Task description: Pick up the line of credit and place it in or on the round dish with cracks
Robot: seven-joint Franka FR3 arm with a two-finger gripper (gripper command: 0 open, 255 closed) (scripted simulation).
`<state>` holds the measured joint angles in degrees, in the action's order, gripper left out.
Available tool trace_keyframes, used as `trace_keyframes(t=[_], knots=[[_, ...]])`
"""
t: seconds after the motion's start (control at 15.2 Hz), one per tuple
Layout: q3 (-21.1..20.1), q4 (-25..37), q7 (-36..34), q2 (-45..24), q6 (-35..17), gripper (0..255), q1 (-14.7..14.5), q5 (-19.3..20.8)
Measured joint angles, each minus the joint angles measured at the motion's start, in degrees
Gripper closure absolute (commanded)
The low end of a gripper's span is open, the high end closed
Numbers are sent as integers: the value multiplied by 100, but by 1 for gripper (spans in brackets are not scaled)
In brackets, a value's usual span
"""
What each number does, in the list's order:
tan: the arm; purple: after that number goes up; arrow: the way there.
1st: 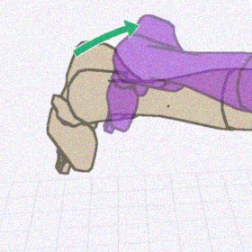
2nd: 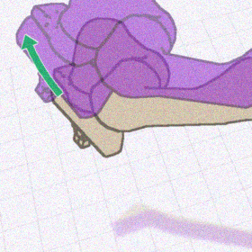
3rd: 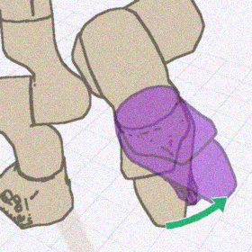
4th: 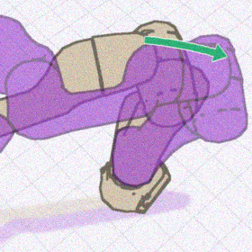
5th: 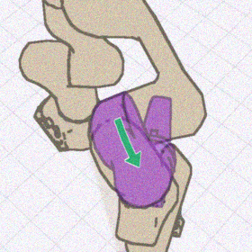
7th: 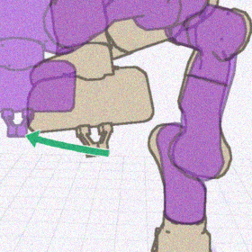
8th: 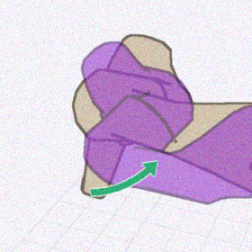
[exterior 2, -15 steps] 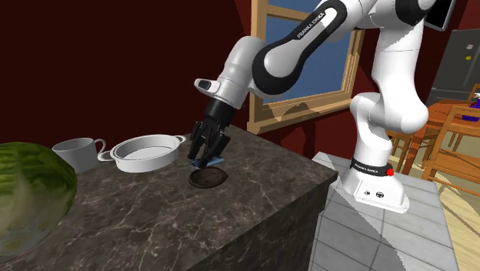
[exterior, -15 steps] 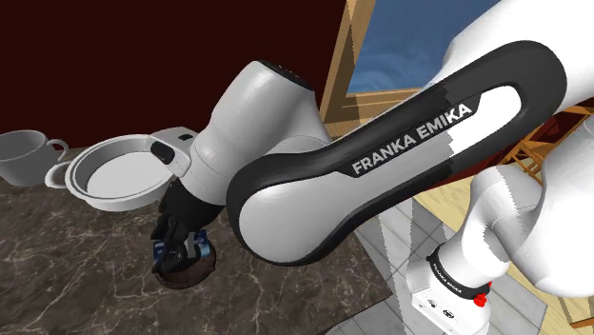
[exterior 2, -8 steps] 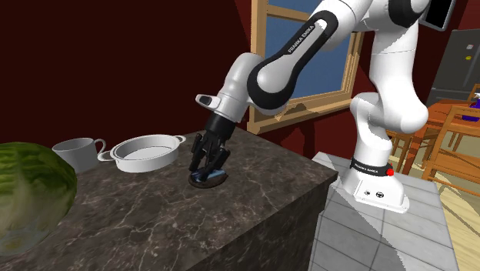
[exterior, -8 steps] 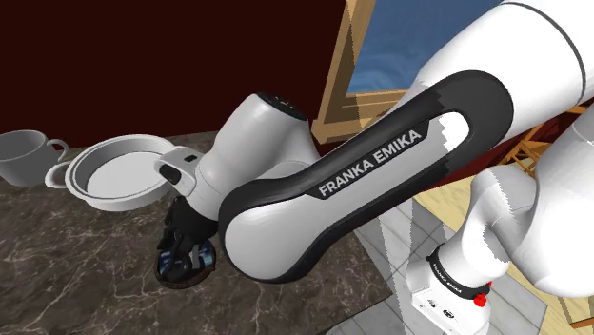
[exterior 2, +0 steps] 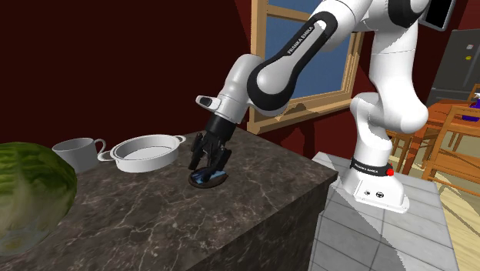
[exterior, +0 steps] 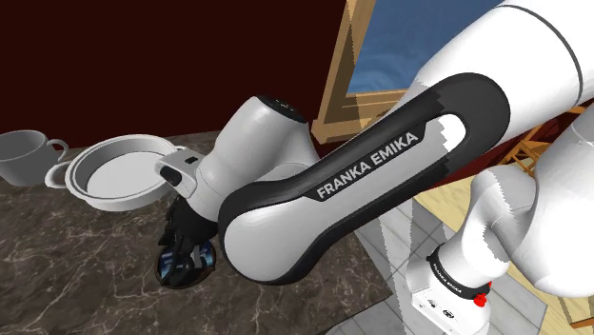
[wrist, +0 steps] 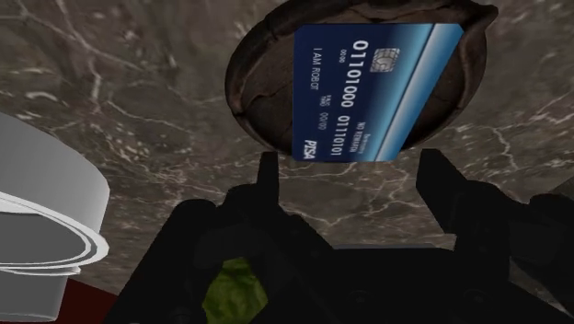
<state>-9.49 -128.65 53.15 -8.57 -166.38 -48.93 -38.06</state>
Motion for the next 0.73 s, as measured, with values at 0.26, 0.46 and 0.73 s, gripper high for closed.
trace_keyframes(t=[0.26, 0.46, 0.73], knots=[[0, 0, 0, 0, 0, 0, 0, 0], [57, -115, -108, 258, 156, 0, 7, 115], [132, -364, -266, 782, 450, 0, 47, 284]])
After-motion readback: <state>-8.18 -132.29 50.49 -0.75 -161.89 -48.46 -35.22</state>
